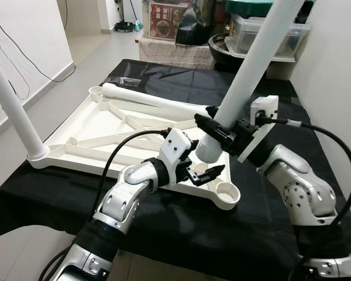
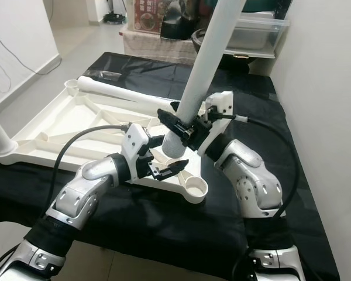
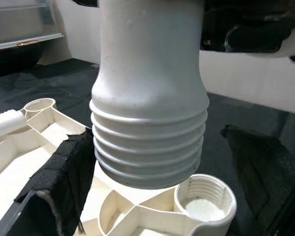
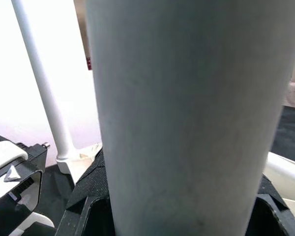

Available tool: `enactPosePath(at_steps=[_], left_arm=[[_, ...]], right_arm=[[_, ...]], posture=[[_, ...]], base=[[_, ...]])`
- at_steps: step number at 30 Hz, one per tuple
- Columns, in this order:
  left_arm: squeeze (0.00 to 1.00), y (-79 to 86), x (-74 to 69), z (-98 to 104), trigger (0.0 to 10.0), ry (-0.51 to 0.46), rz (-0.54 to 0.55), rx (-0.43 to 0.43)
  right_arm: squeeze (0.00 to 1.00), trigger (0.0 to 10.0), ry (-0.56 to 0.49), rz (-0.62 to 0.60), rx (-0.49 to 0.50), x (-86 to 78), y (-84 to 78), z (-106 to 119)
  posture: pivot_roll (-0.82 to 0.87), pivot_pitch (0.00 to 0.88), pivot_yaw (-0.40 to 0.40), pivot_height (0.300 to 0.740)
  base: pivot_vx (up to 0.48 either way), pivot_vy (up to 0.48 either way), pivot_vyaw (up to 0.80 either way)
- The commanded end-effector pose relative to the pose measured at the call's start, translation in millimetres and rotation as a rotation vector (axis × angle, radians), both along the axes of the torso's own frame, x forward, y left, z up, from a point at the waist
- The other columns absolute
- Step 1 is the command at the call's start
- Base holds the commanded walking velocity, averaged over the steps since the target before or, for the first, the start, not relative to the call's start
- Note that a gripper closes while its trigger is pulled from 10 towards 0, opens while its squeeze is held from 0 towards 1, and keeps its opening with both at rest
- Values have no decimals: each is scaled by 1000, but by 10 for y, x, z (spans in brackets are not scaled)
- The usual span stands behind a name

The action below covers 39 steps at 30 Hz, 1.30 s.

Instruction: Building children table

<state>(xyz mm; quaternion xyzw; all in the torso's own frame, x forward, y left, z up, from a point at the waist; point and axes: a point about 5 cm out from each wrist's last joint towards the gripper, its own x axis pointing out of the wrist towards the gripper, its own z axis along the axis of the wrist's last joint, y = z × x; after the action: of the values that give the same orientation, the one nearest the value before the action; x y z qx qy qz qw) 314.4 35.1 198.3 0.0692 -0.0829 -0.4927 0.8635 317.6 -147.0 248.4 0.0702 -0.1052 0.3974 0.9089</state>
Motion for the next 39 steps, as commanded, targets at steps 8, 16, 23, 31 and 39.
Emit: enactPosePath(at_steps=[8,16,23,31,39], left_arm=[[0,-52,-6,9,10000,-51,-4,29],[0,-55,-1,-10,10000,-49,-3,30],[0,-60,-3,-44,10000,-46,-2,34],[0,-63,-6,-49,0,-57,-6,30],[0,-67,-8,-37,0,-72,-9,19]], right_arm=[[0,0,11,26,-25,-61,14,-7],[0,0,18,69,-31,-128,58,-13],[0,0,21,109,-31,-176,104,-16],[0,0,35,153,-33,-246,171,-36],[0,0,38,160,-35,-258,195,-49]], posture=[[72,28,-75,740],[69,21,-76,740],[64,17,-74,740],[63,12,-75,740],[63,10,-77,740]], base=[[0,0,0],[0,0,0],[0,0,0],[0,0,0],[0,0,0]])
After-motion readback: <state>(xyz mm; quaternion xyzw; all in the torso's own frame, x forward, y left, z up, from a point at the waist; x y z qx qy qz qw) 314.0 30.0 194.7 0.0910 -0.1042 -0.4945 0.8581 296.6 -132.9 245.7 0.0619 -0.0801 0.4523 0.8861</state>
